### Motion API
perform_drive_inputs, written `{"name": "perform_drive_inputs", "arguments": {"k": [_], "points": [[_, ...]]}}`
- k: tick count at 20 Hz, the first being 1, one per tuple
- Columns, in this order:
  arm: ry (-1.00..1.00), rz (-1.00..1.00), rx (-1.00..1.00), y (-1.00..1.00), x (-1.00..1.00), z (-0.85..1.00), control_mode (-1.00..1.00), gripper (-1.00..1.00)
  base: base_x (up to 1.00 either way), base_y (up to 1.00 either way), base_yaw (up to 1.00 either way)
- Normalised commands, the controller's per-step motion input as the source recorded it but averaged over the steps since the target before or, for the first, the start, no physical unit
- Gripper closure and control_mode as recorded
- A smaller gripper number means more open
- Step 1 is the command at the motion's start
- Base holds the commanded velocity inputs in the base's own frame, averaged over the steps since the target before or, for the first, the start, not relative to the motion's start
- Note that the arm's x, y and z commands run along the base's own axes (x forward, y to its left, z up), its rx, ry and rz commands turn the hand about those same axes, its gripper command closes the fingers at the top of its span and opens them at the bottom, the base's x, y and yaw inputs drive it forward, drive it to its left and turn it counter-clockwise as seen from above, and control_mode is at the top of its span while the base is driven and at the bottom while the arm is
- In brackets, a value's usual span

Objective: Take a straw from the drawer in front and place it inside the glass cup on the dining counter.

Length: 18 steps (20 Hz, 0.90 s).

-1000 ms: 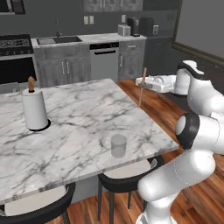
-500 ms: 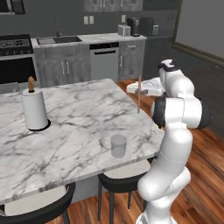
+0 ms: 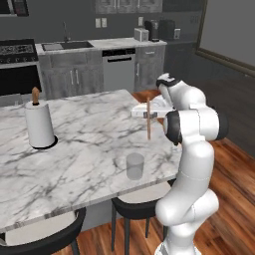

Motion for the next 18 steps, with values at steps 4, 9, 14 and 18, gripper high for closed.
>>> {"name": "perform_drive_inputs", "arguments": {"k": [4,9,14,18], "points": [[-0.05,0.00,0.03,0.07,-0.02,-0.05,-1.00,1.00,0.00,0.00,0.00],[-0.08,0.00,0.05,0.00,0.04,0.00,-1.00,1.00,0.00,0.00,0.00],[-0.03,0.00,0.02,0.00,0.00,-0.16,-1.00,1.00,0.00,0.00,0.00],[0.00,0.00,0.01,0.00,0.00,-0.36,-1.00,1.00,0.00,0.00,0.00]]}}
